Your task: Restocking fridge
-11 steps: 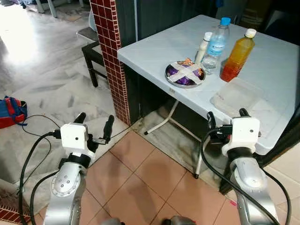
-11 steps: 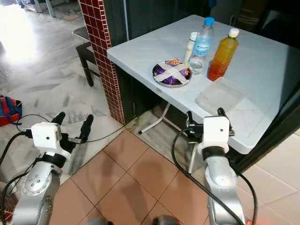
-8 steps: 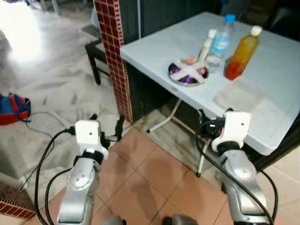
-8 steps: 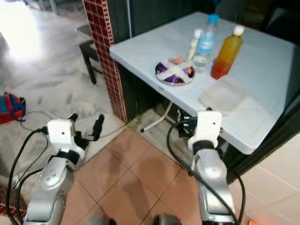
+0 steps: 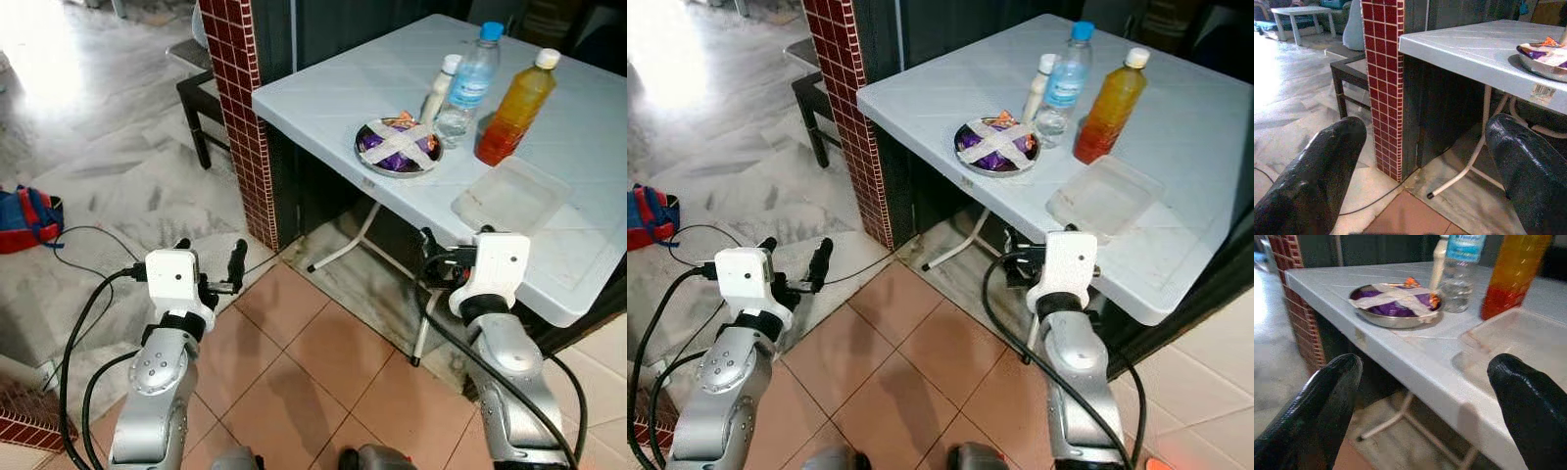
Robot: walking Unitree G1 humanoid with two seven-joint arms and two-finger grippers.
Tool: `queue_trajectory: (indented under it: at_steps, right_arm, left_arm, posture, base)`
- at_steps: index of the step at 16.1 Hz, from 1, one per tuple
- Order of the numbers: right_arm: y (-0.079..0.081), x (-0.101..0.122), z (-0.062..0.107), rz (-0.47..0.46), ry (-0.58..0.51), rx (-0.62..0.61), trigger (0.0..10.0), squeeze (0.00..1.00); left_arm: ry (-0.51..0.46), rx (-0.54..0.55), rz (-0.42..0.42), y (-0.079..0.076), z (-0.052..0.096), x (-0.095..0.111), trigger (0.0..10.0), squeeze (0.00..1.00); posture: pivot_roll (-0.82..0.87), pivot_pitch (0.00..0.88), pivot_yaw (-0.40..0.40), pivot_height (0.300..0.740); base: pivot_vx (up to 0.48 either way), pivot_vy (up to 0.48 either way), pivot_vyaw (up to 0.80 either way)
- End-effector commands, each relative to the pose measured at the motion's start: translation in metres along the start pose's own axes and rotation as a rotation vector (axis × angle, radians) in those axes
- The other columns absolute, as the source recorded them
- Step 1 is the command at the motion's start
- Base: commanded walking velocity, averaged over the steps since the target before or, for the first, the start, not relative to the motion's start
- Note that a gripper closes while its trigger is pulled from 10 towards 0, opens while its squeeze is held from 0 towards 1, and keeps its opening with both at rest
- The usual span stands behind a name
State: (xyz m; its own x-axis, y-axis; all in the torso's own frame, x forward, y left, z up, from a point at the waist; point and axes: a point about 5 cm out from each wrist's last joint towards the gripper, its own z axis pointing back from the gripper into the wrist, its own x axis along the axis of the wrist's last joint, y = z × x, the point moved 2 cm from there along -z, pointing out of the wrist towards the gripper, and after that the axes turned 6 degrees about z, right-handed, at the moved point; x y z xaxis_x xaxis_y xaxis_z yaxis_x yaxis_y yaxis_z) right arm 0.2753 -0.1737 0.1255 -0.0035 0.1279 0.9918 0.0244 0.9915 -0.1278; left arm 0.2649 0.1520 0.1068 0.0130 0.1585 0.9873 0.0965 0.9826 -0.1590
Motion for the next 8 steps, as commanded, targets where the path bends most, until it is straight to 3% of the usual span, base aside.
queue_trajectory:
  at_steps: [1,4,6,7,8]
  right_arm:
    - [-0.0017,0.0027,0.0015,0.007,-0.008,0.0,10.0,0.0]
    - [-0.0042,0.0026,0.0008,0.006,-0.008,-0.011,10.0,0.0]
    - [-0.0064,-0.0018,-0.002,0.059,0.029,-0.041,10.0,0.0]
    - [-0.0023,-0.0026,-0.0015,0.013,0.029,-0.017,10.0,0.0]
    - [-0.0041,0.0018,-0.0028,0.087,-0.017,-0.049,10.0,0.0]
  left_arm:
    - [-0.016,-0.003,-0.002,-0.0022,-0.0021,0.0073,10.0,0.0]
    - [-0.008,0.0,-0.023,-0.0033,-0.0039,0.0074,10.0,0.0]
    - [0.011,0.006,-0.009,-0.0028,-0.0035,0.0035,10.0,0.0]
    - [0.017,-0.006,0.006,-0.0048,-0.0038,0.0029,10.0,0.0]
    - [0.026,-0.002,0.03,-0.0056,-0.0035,0.0018,10.0,0.0]
  posture:
    - [0.02,0.076,0.023,0.74]
    - [0.02,0.074,0.023,0.74]
    - [0.02,0.072,0.022,0.74]
    - [0.02,0.072,0.021,0.74]
    - [0.02,0.071,0.019,0.74]
  base:
    - [0.0,0.0,0.0]
    - [0.0,0.0,0.0]
    - [0.0,0.0,0.0]
    - [0.0,0.0,0.0]
    - [0.0,0.0,0.0]
